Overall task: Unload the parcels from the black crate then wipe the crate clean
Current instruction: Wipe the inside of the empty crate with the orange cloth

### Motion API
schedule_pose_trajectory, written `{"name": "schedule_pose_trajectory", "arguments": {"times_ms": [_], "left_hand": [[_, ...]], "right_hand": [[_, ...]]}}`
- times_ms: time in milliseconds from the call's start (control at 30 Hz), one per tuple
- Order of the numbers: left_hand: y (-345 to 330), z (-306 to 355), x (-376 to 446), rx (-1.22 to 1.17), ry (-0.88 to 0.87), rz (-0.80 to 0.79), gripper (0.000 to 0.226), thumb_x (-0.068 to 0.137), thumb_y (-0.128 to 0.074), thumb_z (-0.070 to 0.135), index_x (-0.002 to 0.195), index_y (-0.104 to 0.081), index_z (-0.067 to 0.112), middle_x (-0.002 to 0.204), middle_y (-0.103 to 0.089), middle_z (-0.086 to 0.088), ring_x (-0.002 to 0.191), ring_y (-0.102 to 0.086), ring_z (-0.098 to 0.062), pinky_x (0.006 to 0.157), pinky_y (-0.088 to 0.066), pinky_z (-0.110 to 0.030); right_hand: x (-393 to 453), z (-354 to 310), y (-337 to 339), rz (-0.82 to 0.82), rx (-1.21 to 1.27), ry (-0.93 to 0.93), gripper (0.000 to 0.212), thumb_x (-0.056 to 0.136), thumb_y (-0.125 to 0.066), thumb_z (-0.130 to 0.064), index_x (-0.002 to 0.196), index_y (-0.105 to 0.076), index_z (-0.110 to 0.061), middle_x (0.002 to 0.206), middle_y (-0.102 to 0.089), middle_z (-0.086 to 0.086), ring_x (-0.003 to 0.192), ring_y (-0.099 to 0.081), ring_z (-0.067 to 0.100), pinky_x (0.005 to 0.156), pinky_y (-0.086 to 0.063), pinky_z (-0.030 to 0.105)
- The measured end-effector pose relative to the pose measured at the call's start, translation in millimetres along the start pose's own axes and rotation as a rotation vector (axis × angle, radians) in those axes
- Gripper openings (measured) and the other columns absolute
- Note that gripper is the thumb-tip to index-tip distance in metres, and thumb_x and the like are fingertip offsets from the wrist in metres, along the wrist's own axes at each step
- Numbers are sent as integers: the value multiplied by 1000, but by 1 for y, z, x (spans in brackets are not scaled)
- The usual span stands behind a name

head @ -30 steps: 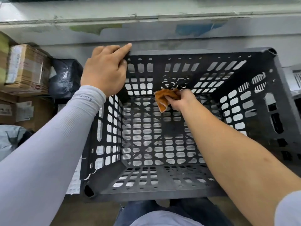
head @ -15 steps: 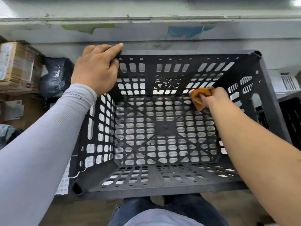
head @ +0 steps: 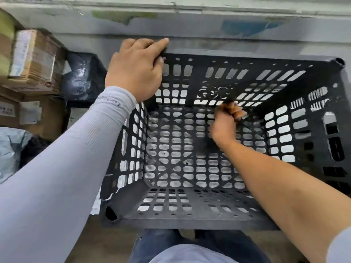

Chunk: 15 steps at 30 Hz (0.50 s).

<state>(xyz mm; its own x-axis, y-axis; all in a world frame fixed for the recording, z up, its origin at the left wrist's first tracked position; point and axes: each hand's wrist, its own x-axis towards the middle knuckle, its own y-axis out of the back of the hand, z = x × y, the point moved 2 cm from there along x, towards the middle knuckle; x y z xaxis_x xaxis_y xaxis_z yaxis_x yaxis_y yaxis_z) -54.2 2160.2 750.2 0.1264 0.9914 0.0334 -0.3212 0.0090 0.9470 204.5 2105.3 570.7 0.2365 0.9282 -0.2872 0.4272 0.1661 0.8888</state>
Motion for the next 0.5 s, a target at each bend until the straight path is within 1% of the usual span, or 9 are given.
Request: {"name": "schedule_pose_trajectory", "arguments": {"times_ms": [33,100,200,267,333,367,433,467,500], "left_hand": [[1,1,0,5,1,-1,51,107,-38,40,157,-38,39,155,-47,3,144,-33,-31,115,-36,-51],[2,1,0,10,8,-5,51,107,-37,40,158,-37,39,156,-46,4,146,-32,-30,114,-35,-51],[2,1,0,14,7,-10,51,107,-36,40,158,-36,38,156,-46,3,146,-32,-29,113,-36,-52],[2,1,0,17,0,-6,51,107,-36,39,158,-37,38,156,-47,3,145,-33,-29,112,-37,-51],[2,1,0,18,-3,-7,51,107,-36,40,158,-36,37,155,-47,4,145,-33,-28,111,-37,-50],[2,1,0,18,-5,-7,52,107,-36,40,158,-36,37,155,-47,4,145,-34,-28,111,-37,-49],[1,1,0,19,-9,0,51,107,-36,40,158,-37,37,155,-47,4,145,-34,-27,111,-37,-49],[1,1,0,20,-9,3,51,107,-36,40,158,-37,37,155,-47,4,145,-34,-27,111,-37,-49],[1,0,0,22,-8,4,51,107,-36,40,158,-37,37,155,-47,4,145,-34,-26,111,-37,-49]], "right_hand": [[-2,-7,-5,-22,-57,71,42,89,-47,7,129,-52,-4,115,-66,22,102,-63,43,74,-47,40],[-11,-27,-18,-66,-155,212,56,89,-46,7,143,-45,-6,127,-62,20,110,-62,42,84,-54,46],[-29,-62,-35,-159,-240,391,75,89,-43,9,159,-24,-11,144,-54,14,123,-56,39,90,-55,50],[-41,-85,-45,-227,-265,500,80,91,-41,7,163,-15,-16,148,-52,11,124,-55,37,86,-54,50],[-56,-106,-53,-243,-282,677,80,93,-43,1,164,-11,-18,143,-57,10,116,-60,36,80,-55,48],[-65,-115,-57,-240,-270,756,77,94,-44,-3,163,-14,-17,134,-62,10,107,-64,34,79,-58,47],[-76,-131,-61,-252,-196,820,57,95,-48,-10,151,-35,-11,113,-67,9,91,-62,29,82,-59,49],[-78,-134,-63,-259,-175,816,45,96,-49,-13,141,-43,-10,107,-67,8,89,-60,28,86,-58,51],[-77,-135,-65,-246,-175,810,42,97,-51,-16,138,-45,-11,108,-66,8,93,-60,29,93,-56,52]]}}
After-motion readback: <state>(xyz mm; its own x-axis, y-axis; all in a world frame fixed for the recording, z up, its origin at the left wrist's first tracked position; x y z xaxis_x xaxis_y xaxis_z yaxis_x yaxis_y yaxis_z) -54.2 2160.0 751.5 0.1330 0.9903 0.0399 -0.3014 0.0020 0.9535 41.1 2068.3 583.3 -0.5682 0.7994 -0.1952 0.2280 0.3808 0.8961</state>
